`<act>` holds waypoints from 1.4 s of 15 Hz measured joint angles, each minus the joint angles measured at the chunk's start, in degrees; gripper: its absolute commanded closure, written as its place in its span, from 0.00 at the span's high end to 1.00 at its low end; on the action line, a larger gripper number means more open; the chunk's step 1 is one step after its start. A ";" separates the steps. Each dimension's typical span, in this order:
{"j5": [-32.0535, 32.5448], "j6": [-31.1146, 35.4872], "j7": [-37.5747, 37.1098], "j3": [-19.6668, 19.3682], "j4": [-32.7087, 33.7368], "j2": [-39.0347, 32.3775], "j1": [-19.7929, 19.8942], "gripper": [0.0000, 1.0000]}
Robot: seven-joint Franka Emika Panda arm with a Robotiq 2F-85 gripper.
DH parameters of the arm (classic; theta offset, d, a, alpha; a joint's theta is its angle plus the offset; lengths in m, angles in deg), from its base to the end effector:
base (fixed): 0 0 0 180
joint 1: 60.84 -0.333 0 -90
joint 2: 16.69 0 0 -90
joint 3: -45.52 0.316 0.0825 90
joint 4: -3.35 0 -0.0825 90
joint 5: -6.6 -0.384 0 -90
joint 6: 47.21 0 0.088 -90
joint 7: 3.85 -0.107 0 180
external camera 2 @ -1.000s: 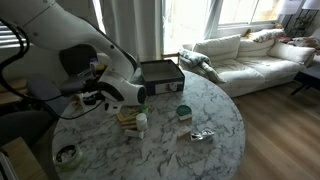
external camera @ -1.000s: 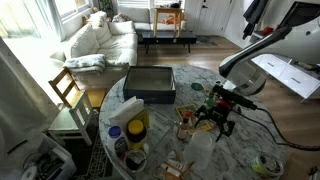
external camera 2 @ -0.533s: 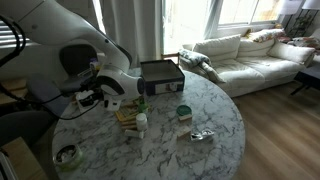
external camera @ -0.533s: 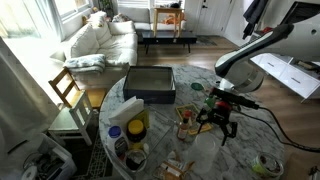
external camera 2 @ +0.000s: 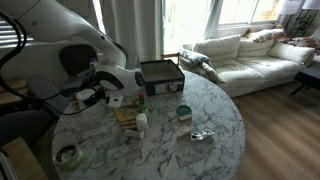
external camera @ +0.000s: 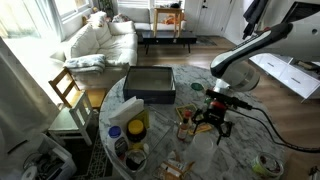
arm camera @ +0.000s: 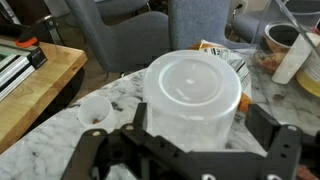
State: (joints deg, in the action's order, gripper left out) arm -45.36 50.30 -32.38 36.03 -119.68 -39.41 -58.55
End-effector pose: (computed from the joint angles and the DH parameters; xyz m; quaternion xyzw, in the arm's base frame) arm 0.4955 -0.0292 0.2031 -0.7023 0.5082 0.4065 0.2888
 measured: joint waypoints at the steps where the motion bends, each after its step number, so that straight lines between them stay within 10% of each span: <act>1: -0.01 0.61 -0.57 0.21 0.00 0.00 -0.14 1.00; 21: 10.50 7.84 -0.57 4.82 -1.90 8.66 -3.59 1.00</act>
State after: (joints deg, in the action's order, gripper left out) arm -34.86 58.15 -32.95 40.85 -121.58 -30.75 -62.14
